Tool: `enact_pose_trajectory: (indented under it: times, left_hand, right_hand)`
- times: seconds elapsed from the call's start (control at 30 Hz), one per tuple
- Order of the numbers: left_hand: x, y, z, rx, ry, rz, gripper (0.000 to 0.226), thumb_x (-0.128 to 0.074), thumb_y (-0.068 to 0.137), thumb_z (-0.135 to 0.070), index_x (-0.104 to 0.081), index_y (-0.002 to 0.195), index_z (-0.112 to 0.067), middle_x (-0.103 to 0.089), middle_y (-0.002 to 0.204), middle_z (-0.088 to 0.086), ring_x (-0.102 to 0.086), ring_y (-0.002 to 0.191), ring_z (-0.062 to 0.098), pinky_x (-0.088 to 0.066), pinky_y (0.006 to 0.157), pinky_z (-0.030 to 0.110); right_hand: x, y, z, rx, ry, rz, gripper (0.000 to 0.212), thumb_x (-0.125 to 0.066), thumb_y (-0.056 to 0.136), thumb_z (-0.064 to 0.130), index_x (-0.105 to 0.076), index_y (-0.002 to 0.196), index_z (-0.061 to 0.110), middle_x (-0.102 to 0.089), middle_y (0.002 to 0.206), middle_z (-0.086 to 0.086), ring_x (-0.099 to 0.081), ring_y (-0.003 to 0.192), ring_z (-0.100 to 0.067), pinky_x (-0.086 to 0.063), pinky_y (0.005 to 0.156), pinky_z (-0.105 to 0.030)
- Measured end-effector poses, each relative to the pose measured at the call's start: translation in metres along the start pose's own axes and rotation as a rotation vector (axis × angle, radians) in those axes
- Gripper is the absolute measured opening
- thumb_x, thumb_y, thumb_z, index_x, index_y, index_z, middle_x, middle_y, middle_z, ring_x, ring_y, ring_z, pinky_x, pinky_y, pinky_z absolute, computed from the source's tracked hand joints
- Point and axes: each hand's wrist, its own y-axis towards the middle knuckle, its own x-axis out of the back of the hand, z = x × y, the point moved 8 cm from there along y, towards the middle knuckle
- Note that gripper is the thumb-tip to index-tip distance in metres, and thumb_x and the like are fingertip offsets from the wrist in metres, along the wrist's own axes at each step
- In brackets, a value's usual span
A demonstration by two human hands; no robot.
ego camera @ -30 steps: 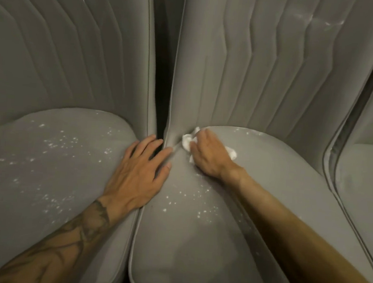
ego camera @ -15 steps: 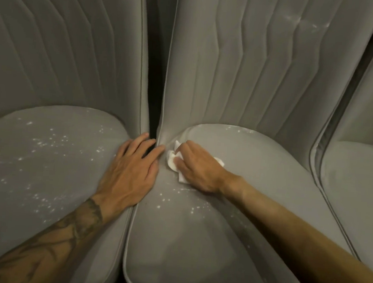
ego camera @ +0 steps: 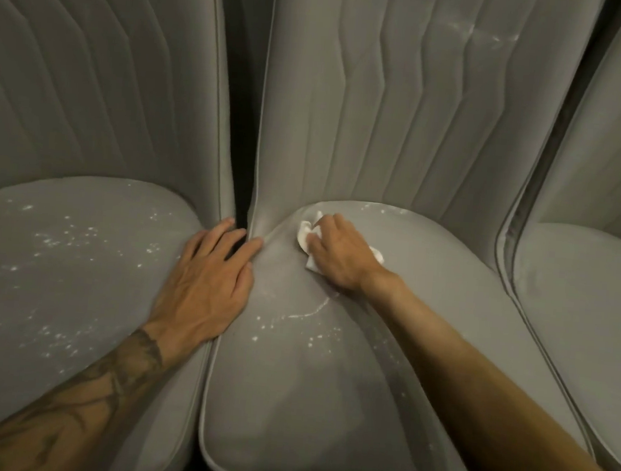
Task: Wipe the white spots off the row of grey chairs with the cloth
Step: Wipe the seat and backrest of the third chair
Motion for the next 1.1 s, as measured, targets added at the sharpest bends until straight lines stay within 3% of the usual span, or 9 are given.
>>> enact_pose_trajectory:
  times: [0.2,0.4,0.5,0.6,0.67,0.83,0.93,1.0,1.1]
  left_hand:
    - [-0.002,0.001,0.0,-0.014,0.001,-0.018,0.05,-0.031,0.105,-0.035,-0.053,0.148,-0.02,-0.054,0.148,0.007,-0.035,0.151,0.026,-0.035,0.119,0.049]
    - [0.0,0.001,-0.002,-0.023,0.0,-0.027,0.05,-0.034,0.104,-0.031,-0.054,0.147,-0.017,-0.055,0.147,0.01,-0.037,0.149,0.03,-0.037,0.117,0.052]
    - [0.002,0.0,-0.003,-0.021,-0.013,-0.031,0.05,-0.033,0.104,-0.031,-0.054,0.147,-0.017,-0.054,0.147,0.01,-0.037,0.15,0.03,-0.037,0.117,0.052]
    - [0.002,0.001,-0.002,-0.018,-0.032,-0.022,0.051,-0.033,0.104,-0.033,-0.054,0.148,-0.018,-0.054,0.147,0.009,-0.036,0.15,0.029,-0.037,0.116,0.052]
    - [0.003,0.001,-0.002,-0.016,-0.031,-0.024,0.052,-0.033,0.104,-0.033,-0.055,0.147,-0.017,-0.055,0.147,0.01,-0.037,0.149,0.03,-0.038,0.115,0.053]
    - [0.004,0.0,-0.004,-0.019,-0.038,-0.019,0.051,-0.033,0.104,-0.032,-0.054,0.147,-0.017,-0.054,0.147,0.01,-0.037,0.149,0.03,-0.038,0.115,0.053]
    - [0.002,0.0,-0.003,-0.024,-0.038,-0.018,0.051,-0.032,0.104,-0.033,-0.053,0.147,-0.017,-0.053,0.147,0.01,-0.036,0.149,0.03,-0.038,0.115,0.054]
    - [-0.001,0.001,-0.001,-0.03,-0.044,-0.016,0.052,-0.03,0.105,-0.035,-0.052,0.149,-0.018,-0.052,0.149,0.01,-0.036,0.15,0.03,-0.038,0.116,0.055]
    - [-0.003,0.0,0.001,-0.031,-0.03,-0.026,0.052,-0.03,0.105,-0.036,-0.053,0.148,-0.017,-0.053,0.148,0.01,-0.036,0.149,0.031,-0.038,0.115,0.055]
  right_hand:
    - [-0.009,-0.053,0.035,0.253,0.114,0.033,0.028,-0.04,0.103,0.036,-0.051,0.108,0.011,-0.053,0.107,-0.013,-0.05,0.094,-0.031,-0.038,0.088,-0.042]
    - [0.027,-0.05,-0.072,-0.199,-0.226,-0.031,0.034,-0.032,0.107,0.026,-0.049,0.123,0.002,-0.051,0.124,-0.019,-0.049,0.113,-0.035,-0.037,0.097,-0.044]
    - [0.009,-0.07,-0.01,0.005,-0.082,-0.061,0.027,-0.041,0.102,0.018,-0.056,0.109,-0.004,-0.055,0.113,-0.026,-0.051,0.098,-0.041,-0.039,0.087,-0.052]
    - [0.008,-0.098,0.021,0.234,0.081,0.014,0.028,-0.039,0.105,0.028,-0.055,0.102,0.006,-0.052,0.104,-0.016,-0.048,0.089,-0.032,-0.038,0.086,-0.042]
    - [0.019,-0.093,-0.012,0.179,0.063,0.023,0.027,-0.039,0.107,0.029,-0.054,0.11,0.006,-0.052,0.109,-0.014,-0.049,0.097,-0.032,-0.037,0.092,-0.041]
    - [0.035,-0.083,-0.081,-0.253,-0.198,-0.057,0.03,-0.032,0.107,0.022,-0.05,0.117,0.001,-0.052,0.119,-0.021,-0.049,0.104,-0.038,-0.036,0.094,-0.046]
    - [0.014,-0.105,-0.015,0.047,-0.016,-0.075,0.021,-0.041,0.1,0.02,-0.054,0.102,0.004,-0.055,0.103,-0.02,-0.051,0.087,-0.037,-0.041,0.081,-0.047]
    - [0.016,-0.116,-0.012,0.172,0.077,0.013,0.023,-0.037,0.106,0.03,-0.049,0.101,0.012,-0.051,0.101,-0.01,-0.049,0.086,-0.029,-0.038,0.084,-0.039]
    - [0.038,-0.104,-0.082,0.013,-0.011,0.028,0.027,-0.038,0.107,0.031,-0.052,0.113,0.009,-0.053,0.112,-0.013,-0.051,0.099,-0.032,-0.039,0.094,-0.041]
